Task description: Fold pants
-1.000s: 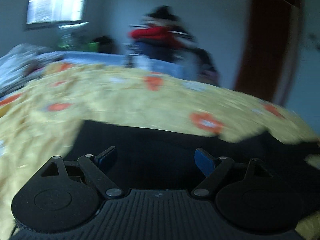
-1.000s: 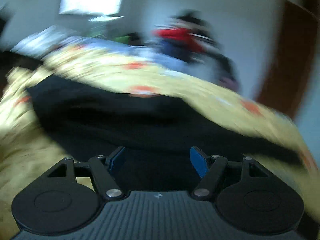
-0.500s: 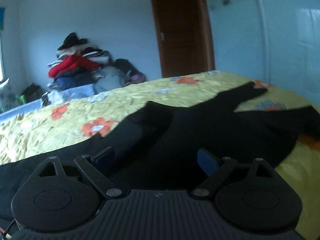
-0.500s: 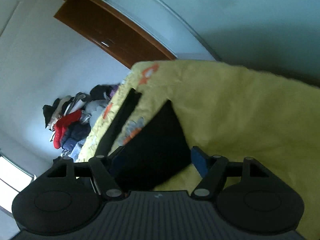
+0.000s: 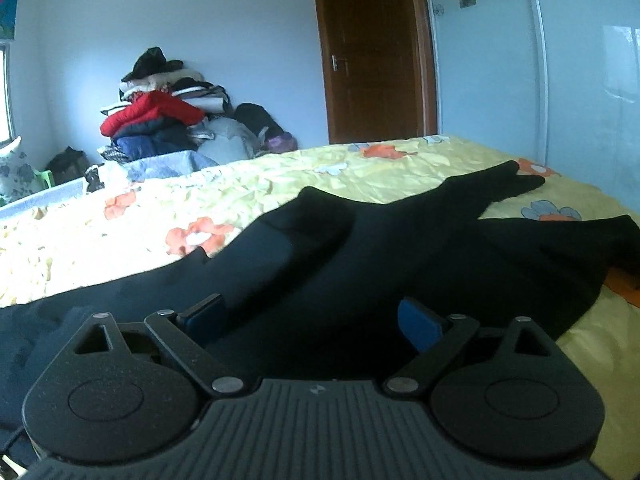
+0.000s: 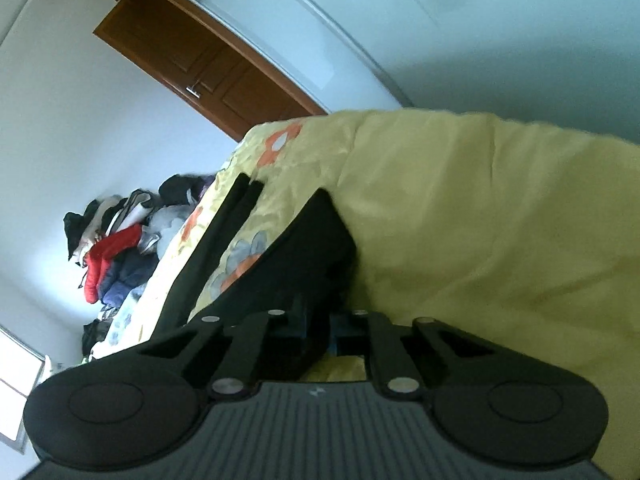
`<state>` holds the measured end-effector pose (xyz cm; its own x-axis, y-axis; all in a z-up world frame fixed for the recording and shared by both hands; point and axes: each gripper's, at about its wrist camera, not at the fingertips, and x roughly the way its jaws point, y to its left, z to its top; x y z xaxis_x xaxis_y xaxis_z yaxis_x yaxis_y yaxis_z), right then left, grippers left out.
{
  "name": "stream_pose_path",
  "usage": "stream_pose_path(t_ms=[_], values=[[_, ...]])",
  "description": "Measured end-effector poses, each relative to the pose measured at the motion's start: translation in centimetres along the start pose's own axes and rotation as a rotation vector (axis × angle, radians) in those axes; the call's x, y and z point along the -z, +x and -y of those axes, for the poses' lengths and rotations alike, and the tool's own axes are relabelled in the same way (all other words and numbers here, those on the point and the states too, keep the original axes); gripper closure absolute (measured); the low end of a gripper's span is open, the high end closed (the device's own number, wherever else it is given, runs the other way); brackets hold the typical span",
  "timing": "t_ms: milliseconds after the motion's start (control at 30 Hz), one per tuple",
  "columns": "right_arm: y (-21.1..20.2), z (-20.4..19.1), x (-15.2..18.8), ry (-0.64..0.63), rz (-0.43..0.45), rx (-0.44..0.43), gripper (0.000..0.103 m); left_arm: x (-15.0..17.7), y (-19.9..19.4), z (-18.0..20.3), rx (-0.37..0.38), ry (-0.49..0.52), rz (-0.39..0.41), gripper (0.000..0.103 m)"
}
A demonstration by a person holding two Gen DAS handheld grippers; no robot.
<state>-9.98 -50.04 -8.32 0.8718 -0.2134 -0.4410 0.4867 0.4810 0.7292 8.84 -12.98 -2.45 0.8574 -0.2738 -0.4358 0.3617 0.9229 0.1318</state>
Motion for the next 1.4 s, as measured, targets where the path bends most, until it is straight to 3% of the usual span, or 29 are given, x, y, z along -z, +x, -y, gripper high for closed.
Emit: stream_pose_path(t_ms=[100,200,300,367,467,500,567,633,700,733,833,867,933,967,1000,1033,1067,1200,1300,1400], values=[[-1.1,-1.5,-2.0,-0.144,0.088,0.041,0.096,-0.4,0.2,0.0,0.002,0.000,-0.002,0.008],[-1.3,-2.0,-3.6,-0.235,0.115,0.109,0.097,-0.5,0.4,0.4,0.007,0.009,-0.007,0.008],[0.7,-1.3,-4.2,-0.273,-0.012,0.197,0.095,-0.6,0.8,0.8,0.029,0.028,-0.020,0.008],[0.9,-0.7,-4.2,-0.266,-0.046,0.232,0.093,-0.5,0.8,1.0,0.036,0.051,-0.020,0.007],[-0.5,-2.0,-5.0,-0.341,0.143,0.394,0.093,-0.6,0.8,1.3,0.039,0.068,-0.016,0.007],[-0.6,-3.1,-5.2,-0.415,0.192,0.403,0.093,-0.6,1.0,1.3,0.042,0.069,-0.015,0.007],[0.5,-5.0,-5.7,-0.507,0.117,0.274,0.093,-0.9,1.3,1.4,0.045,0.069,-0.016,0.007],[3.5,-6.4,-5.8,-0.518,-0.092,0.132,0.093,-1.1,1.3,1.4,0.049,0.062,-0.015,0.007],[6.8,-6.9,-5.0,-0.548,-0.245,0.093,0.092,-1.2,1.4,1.5,0.054,0.053,-0.014,0.007],[8.4,-7.0,-4.6,-0.581,-0.287,0.123,0.092,-1.2,1.4,1.6,0.057,0.054,-0.012,0.007],[10.1,-8.5,-5.1,-0.645,-0.219,0.221,0.092,-1.0,1.6,1.8,0.053,0.076,-0.001,0.006],[10.0,-9.6,-5.3,-0.662,-0.176,0.202,0.090,-0.8,1.9,1.9,0.049,0.082,-0.001,0.006],[10.3,-11.9,-6.1,-0.634,-0.140,0.064,0.083,-0.6,2.5,1.9,0.047,0.076,-0.018,0.006],[11.3,-12.9,-7.0,-0.584,-0.145,0.007,0.067,-0.5,2.8,1.9,0.049,0.068,-0.026,0.006],[12.6,-13.7,-7.7,-0.541,-0.150,-0.033,0.040,-0.3,3.0,1.9,0.051,0.060,-0.033,0.006],[13.9,-14.1,-8.5,-0.497,-0.145,-0.062,0.028,-0.2,3.1,1.8,0.049,0.058,-0.040,0.006],[15.0,-14.2,-9.2,-0.449,-0.127,-0.078,0.022,0.0,3.3,1.8,0.047,0.059,-0.044,0.006],[20.6,-12.3,-11.2,-0.160,-0.146,-0.117,0.023,0.2,3.9,1.3,0.045,0.044,-0.066,0.006],[22.7,-11.2,-11.1,-0.091,-0.135,-0.035,0.024,0.3,4.8,1.0,0.065,0.018,-0.116,0.006],[24.2,-10.7,-10.7,-0.045,-0.147,-0.073,0.025,0.4,5.5,0.5,0.077,-0.019,-0.153,0.003]])
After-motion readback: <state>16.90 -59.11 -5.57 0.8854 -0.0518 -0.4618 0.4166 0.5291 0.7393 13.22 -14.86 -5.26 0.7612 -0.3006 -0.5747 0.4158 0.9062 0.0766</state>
